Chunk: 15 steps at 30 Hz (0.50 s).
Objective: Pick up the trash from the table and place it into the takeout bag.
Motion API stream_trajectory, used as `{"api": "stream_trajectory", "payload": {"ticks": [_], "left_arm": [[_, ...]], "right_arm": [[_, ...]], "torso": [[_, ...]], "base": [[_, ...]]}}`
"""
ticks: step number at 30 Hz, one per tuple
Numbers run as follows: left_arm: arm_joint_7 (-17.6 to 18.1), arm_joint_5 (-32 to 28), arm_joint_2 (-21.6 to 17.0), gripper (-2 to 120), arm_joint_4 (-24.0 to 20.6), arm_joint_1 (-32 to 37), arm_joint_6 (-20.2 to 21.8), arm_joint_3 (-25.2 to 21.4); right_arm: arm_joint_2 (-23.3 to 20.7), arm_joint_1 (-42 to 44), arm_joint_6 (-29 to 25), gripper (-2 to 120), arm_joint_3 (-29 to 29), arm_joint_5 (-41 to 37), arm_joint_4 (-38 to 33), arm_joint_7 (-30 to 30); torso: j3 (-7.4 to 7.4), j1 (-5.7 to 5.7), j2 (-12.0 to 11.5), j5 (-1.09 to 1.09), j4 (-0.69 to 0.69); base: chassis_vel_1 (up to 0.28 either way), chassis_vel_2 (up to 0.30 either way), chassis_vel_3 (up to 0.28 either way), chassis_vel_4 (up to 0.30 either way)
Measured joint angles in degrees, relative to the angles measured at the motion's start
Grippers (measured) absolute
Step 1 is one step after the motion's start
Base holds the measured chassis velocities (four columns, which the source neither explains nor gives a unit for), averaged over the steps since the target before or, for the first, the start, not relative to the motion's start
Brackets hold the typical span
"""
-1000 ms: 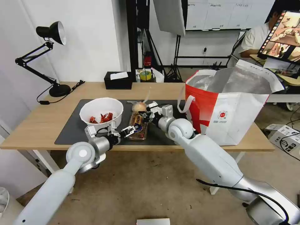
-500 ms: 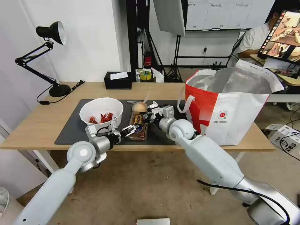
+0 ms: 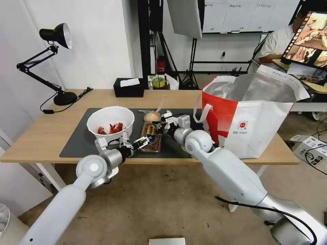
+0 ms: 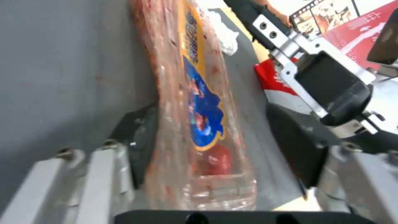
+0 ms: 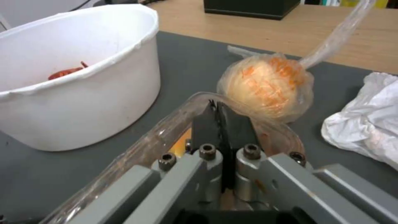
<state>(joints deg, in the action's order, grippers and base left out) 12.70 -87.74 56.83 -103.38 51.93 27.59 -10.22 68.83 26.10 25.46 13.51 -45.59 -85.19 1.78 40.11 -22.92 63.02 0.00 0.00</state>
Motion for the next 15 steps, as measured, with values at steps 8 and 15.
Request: {"api": "stream_trajectory", "payload": {"ticks": [8, 15], "left_arm": [[0.01, 0.49, 0.15, 33, 0.34, 0.1, -0.22, 0.04], [-0.03, 1.11, 0.29, 5, 0.34, 0.61, -0.42, -0.02]], "right_arm": [[0.08, -0.05, 0.0, 0, -0.12, -0.04, 0.04, 0.12], [0.08, 0.03, 0.0, 0, -0.37, -0.16, -0.04, 0.4]], "torso": [[0.0, 0.0, 0.0, 0.0, 0.0], [0.0, 0.0, 0.0, 0.0, 0.0]], "base": [[0.0, 0.0, 0.0, 0.0], [0.0, 0.0, 0.0, 0.0]]}}
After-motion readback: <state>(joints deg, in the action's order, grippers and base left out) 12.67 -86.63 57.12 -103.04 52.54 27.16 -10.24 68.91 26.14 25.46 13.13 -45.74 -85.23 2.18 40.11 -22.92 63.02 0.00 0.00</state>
